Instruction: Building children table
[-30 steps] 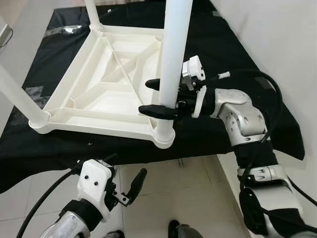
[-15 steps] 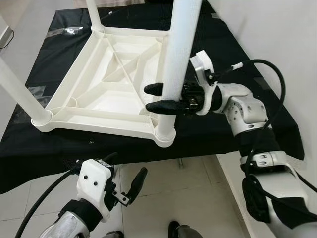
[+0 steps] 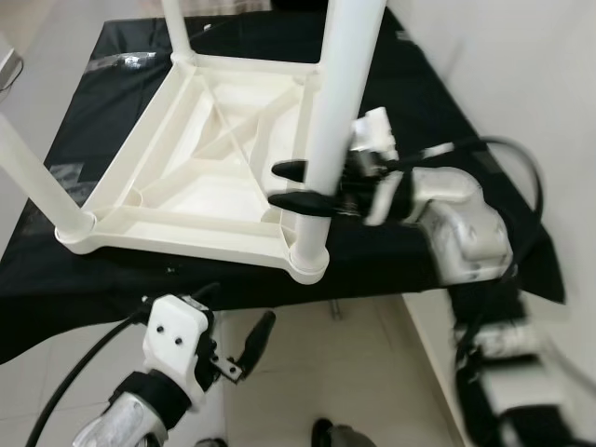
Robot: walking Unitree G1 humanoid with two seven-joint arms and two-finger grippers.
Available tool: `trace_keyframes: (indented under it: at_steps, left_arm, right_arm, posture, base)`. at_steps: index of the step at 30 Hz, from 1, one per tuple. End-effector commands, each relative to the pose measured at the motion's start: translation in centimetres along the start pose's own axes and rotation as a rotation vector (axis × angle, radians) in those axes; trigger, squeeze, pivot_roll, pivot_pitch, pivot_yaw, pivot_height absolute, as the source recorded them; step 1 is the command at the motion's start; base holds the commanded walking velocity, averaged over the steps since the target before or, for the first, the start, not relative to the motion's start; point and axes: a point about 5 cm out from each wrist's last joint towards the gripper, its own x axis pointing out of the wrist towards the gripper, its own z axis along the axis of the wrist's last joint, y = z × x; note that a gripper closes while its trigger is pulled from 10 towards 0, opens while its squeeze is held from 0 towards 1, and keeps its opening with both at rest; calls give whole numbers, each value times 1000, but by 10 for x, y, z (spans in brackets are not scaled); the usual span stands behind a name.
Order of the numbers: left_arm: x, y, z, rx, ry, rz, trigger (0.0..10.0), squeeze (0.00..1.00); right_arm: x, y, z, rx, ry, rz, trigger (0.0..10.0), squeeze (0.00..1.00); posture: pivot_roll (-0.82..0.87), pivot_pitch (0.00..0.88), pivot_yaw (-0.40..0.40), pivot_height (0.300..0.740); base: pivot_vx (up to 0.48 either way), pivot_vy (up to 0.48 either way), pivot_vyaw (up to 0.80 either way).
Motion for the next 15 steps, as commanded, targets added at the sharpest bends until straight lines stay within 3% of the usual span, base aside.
trace_keyframes:
  at_steps: [1,2,3,5,6,9,10,11,12,14,15]
  left_arm:
    - [-1,2,-5,-3,29,2,10000,0]
    - [-1,2,-5,-3,29,2,10000,0]
    - [0,2,-6,-7,28,-3,10000,0]
    - [3,1,-6,-14,23,-11,10000,0]
    - [3,1,-6,-14,23,-11,10000,0]
    - [8,1,-5,-19,4,-6,10000,0]
    - [8,3,-4,-15,0,3,10000,0]
    - [8,3,-4,-15,0,3,10000,0]
    - [8,5,-4,-13,-2,11,10000,0]
    - [8,6,-3,-12,-4,15,10000,0]
    - [8,6,-3,-12,-5,17,10000,0]
  right_arm:
    - [-24,13,-63,78,360,-341,0,0]
    - [-24,13,-63,78,360,-341,0,0]
    - [-29,32,-66,105,375,-405,0,0]
    - [-26,39,-61,118,350,-408,0,0]
    - [-26,39,-61,118,350,-408,0,0]
    - [-5,29,-44,96,278,-394,0,0]
    - [-2,25,-40,91,258,-398,2314,0]
    - [-2,25,-40,91,258,-398,2314,0]
    - [0,22,-35,78,236,-396,10000,0]
    - [3,19,-29,83,193,-373,10000,0]
    - [5,17,-22,74,156,-341,10000,286]
  posture:
    - [65,249,-38,740]
    - [65,249,-38,740]
    - [40,233,-31,740]
    - [35,228,-31,740]
    - [35,228,-31,740]
    - [43,218,-41,740]
    - [40,215,-44,740]
    - [40,215,-44,740]
    - [40,215,-44,740]
    - [40,214,-44,740]
    - [38,214,-43,740]
  base:
    - [0,0,0]
    - [0,0,0]
    - [0,0,0]
    - [0,0,0]
    - [0,0,0]
    - [0,0,0]
    - [0,0,0]
    - [0,0,0]
    - [0,0,0]
    - [0,0,0]
    - [0,0,0]
